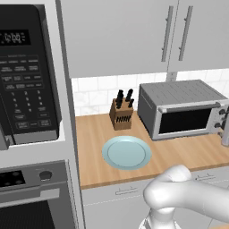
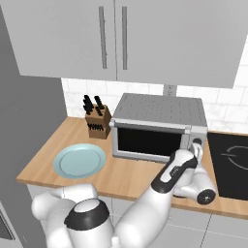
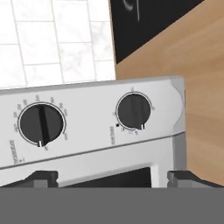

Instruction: Pick up the kebab skewer and baguette bread, and place them inside the toaster oven. Close the toaster oven door and start by setting the timer.

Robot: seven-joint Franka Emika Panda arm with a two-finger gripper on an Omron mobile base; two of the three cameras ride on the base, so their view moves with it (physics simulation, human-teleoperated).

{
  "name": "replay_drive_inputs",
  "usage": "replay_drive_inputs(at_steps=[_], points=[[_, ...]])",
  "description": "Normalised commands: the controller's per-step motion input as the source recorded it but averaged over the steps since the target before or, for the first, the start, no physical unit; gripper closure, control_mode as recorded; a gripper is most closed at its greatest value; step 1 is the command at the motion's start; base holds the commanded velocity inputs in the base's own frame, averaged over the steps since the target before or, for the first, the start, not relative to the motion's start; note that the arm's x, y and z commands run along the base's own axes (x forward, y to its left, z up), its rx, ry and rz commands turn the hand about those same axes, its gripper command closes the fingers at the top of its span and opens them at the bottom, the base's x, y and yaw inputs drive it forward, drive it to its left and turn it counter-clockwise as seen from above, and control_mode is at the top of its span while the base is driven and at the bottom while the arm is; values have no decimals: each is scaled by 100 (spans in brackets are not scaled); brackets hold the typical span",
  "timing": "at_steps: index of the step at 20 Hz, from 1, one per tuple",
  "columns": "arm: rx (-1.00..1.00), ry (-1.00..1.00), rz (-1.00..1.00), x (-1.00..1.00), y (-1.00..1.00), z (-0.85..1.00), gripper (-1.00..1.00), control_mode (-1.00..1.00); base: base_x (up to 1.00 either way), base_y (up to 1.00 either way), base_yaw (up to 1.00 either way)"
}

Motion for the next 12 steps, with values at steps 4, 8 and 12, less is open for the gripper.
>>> replay_drive_inputs(at_steps=[4, 8, 12], points=[[0, 0, 0, 8, 0, -24, -100, -100, 0, 0, 0], [0, -5, 0, 6, -5, -23, -100, -100, 0, 0, 0], [0, -5, 0, 20, -5, -8, -100, -100, 0, 0, 0]])
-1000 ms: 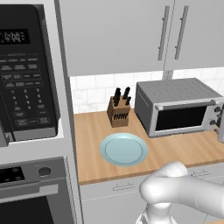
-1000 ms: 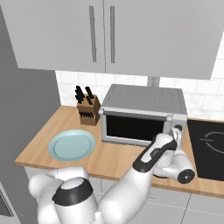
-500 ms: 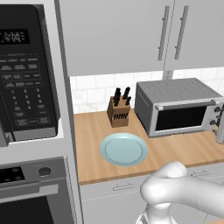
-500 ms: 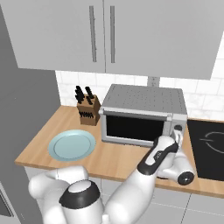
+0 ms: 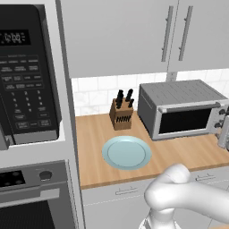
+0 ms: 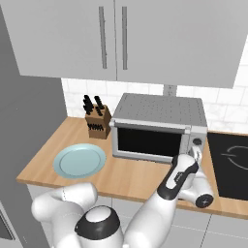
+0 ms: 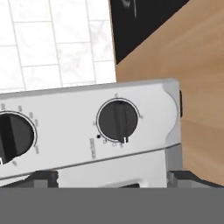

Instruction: Pick up the kebab skewer and baguette bread, and place them inside the toaster oven. Close the toaster oven door and start by setting the timer.

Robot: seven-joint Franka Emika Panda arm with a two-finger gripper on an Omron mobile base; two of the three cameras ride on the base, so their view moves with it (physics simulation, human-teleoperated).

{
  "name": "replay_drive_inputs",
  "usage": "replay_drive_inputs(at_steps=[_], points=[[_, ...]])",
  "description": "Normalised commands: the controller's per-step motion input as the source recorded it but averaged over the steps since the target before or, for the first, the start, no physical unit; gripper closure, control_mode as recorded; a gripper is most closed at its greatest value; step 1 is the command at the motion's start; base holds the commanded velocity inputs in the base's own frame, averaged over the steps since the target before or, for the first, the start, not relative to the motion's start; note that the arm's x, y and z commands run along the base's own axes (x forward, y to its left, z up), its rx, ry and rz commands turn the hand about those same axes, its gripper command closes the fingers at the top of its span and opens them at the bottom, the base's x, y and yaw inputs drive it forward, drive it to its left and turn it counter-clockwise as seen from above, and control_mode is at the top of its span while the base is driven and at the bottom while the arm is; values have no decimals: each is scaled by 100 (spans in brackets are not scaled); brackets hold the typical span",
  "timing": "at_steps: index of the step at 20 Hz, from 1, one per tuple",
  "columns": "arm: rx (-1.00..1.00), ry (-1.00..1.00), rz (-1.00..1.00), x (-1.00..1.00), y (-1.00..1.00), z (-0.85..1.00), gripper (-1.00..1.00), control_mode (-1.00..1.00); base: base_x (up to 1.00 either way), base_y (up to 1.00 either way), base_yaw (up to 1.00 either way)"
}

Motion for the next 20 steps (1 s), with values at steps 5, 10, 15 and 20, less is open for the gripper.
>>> replay_drive_inputs(at_steps=[5, 10, 15, 20], points=[[0, -4, 0, 25, -9, -7, -100, -100, 0, 0, 0], [0, -2, 0, 21, -18, -7, -100, -100, 0, 0, 0], [0, 0, 0, 24, -20, -11, -100, -100, 0, 0, 0], [0, 0, -2, 22, -2, -17, -100, -100, 0, 0, 0]])
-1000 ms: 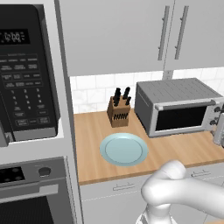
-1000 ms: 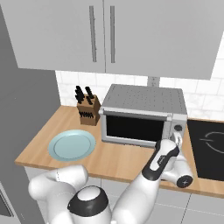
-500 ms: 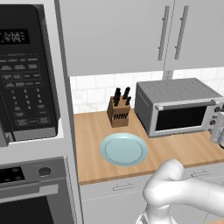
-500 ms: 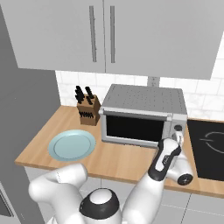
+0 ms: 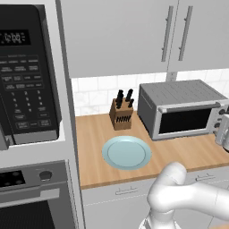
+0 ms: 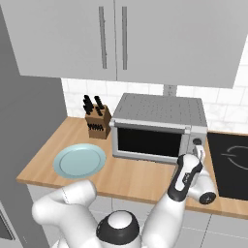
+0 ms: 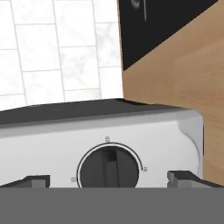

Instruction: Pick up the kebab skewer and baguette bread, and place them inside the toaster oven. Close the toaster oven door and start by setting the timer.

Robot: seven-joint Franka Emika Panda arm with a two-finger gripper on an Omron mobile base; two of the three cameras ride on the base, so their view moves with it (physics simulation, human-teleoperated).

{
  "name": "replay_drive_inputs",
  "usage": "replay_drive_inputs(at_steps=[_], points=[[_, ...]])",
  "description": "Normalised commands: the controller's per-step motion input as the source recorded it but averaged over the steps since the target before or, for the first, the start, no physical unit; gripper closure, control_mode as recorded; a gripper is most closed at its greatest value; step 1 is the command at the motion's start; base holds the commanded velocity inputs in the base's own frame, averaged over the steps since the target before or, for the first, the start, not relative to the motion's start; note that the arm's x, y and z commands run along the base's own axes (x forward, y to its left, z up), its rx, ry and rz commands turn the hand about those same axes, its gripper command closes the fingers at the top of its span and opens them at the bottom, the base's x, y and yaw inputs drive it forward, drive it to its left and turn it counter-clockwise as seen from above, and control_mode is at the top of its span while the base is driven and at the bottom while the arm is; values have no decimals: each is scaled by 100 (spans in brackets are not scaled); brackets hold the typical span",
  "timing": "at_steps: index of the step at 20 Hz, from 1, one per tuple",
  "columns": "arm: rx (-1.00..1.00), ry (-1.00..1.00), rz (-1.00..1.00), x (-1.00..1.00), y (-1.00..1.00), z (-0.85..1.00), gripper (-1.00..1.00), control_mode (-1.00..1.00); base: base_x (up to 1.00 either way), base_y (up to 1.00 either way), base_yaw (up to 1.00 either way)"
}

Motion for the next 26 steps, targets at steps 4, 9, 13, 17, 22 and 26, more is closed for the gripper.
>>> replay_drive_inputs(at_steps=[4, 9, 13, 17, 22, 26], points=[[0, 0, -1, 1, 0, -23, -100, -100, 0, 0, 0], [0, 0, -1, 4, -2, -6, -100, -100, 0, 0, 0], [0, 0, -2, 14, 0, 0, 100, -100, 0, 0, 0], [2, 0, -3, 3, 0, 0, 100, -100, 0, 0, 0], [3, 0, -4, 0, 0, 0, 100, -100, 0, 0, 0], [5, 0, -8, 1, 0, 0, 100, -100, 0, 0, 0]])
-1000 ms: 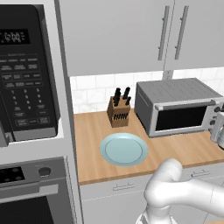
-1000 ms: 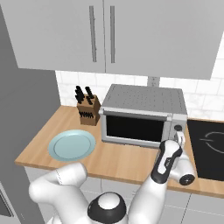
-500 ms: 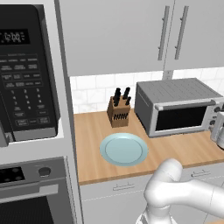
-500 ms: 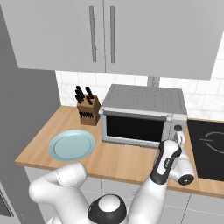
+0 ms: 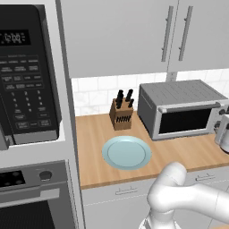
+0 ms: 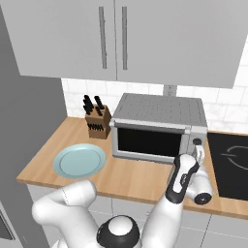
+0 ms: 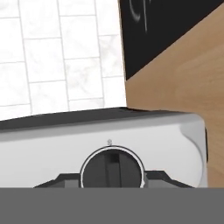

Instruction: Pick up the kebab skewer and baguette bread, and place them inside the toaster oven. Close the toaster oven door and start by setting the timer.

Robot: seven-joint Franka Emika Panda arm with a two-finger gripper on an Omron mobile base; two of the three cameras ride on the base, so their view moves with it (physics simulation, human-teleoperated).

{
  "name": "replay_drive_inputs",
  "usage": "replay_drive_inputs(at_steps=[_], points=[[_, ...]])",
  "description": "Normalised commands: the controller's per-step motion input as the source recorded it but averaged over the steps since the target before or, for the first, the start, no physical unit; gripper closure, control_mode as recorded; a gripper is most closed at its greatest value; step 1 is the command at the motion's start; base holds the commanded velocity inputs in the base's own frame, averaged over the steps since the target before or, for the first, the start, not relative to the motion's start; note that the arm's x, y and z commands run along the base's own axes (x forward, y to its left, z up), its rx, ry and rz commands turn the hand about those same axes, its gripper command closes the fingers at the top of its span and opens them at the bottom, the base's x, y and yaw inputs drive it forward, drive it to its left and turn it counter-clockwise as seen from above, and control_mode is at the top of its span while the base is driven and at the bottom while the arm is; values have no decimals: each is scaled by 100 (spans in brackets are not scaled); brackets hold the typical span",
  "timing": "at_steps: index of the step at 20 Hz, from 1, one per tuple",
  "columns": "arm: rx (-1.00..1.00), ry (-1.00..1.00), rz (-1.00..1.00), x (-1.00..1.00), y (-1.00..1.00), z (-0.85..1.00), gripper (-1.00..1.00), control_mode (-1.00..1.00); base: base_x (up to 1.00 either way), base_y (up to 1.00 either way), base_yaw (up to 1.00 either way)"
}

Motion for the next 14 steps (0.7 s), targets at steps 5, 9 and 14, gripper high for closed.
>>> replay_drive_inputs(at_steps=[5, 9, 14], points=[[13, 0, -11, 1, 0, 0, 100, -100, 0, 0, 0], [24, 0, -11, 0, -1, 0, 100, -100, 0, 0, 0], [32, 0, -7, 0, -7, 0, 100, -100, 0, 0, 0]])
